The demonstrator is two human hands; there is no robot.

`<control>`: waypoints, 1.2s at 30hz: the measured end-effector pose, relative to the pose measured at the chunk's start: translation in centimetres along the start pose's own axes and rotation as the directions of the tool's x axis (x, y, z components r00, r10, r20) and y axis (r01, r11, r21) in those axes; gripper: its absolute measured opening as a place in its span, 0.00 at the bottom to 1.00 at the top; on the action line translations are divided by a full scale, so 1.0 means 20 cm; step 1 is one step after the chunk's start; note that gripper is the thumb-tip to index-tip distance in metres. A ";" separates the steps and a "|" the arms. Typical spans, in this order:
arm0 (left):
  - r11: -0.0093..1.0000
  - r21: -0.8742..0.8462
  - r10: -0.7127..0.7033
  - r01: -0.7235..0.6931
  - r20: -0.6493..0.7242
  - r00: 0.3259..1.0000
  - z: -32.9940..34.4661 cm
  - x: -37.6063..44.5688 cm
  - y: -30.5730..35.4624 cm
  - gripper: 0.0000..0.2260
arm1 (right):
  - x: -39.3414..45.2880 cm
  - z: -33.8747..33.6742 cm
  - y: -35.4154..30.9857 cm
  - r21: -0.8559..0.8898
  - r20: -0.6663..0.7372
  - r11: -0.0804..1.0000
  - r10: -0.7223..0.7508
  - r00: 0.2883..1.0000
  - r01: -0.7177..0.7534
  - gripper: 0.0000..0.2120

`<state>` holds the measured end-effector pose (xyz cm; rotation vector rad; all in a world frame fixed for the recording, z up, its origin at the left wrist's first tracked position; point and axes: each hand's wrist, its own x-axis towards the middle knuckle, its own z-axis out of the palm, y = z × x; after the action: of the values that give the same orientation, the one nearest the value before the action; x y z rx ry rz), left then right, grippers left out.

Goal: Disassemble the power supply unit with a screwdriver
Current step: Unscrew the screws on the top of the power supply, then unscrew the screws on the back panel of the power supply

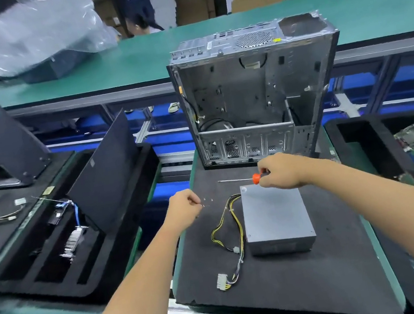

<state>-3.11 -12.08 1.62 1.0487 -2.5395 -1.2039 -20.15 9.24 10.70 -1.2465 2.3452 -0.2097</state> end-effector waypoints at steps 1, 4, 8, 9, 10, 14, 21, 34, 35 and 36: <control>0.999 0.041 0.013 -0.013 -0.004 1.000 0.01 0.03 -0.02 0.10 | 0.03 0.01 -0.01 0.018 -0.005 1.000 0.002 1.000 -0.002 0.11; 0.989 0.144 0.016 -0.011 -0.037 0.999 0.04 0.10 -0.08 0.11 | 0.12 0.05 -0.06 0.036 -0.002 0.999 0.008 1.000 -0.008 0.11; 0.967 0.255 0.005 -0.002 -0.011 1.000 0.09 0.19 -0.12 0.12 | 0.23 0.07 -0.13 0.030 0.001 0.999 0.029 1.000 -0.029 0.13; 0.961 0.275 -0.002 0.004 -0.007 1.000 0.10 0.21 -0.13 0.12 | 0.26 0.07 -0.14 0.024 0.003 0.999 0.036 0.999 -0.037 0.14; 0.959 0.282 -0.012 0.013 -0.007 1.000 0.12 0.23 -0.13 0.12 | 0.28 0.07 -0.16 0.019 0.008 0.999 0.045 0.999 -0.045 0.15; 0.950 0.309 -0.033 0.033 -0.004 0.999 0.15 0.28 -0.17 0.10 | 0.37 0.07 -0.19 0.019 0.004 0.998 0.067 0.998 -0.067 0.16; 0.942 0.334 0.004 -0.027 0.069 0.998 0.15 0.29 -0.20 0.10 | 0.40 0.07 -0.19 0.021 0.018 0.997 0.072 0.997 -0.072 0.15; 0.968 0.248 0.046 -0.033 -0.047 0.998 0.10 0.22 -0.16 0.07 | 0.30 0.03 -0.09 0.017 -0.010 0.996 0.089 0.996 -0.089 0.11; 0.973 0.229 0.045 -0.031 -0.056 0.997 0.09 0.20 -0.15 0.07 | 0.28 0.02 -0.06 0.008 -0.008 0.994 0.105 0.994 -0.105 0.11; 0.976 0.216 0.036 -0.021 -0.066 0.997 0.08 0.19 -0.14 0.07 | 0.26 0.01 -0.03 0.004 -0.010 0.992 0.125 0.992 -0.125 0.11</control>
<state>-5.13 -14.80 -2.00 1.0715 -2.6658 -0.8834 -22.07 4.72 8.94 -1.0948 2.4207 -0.1788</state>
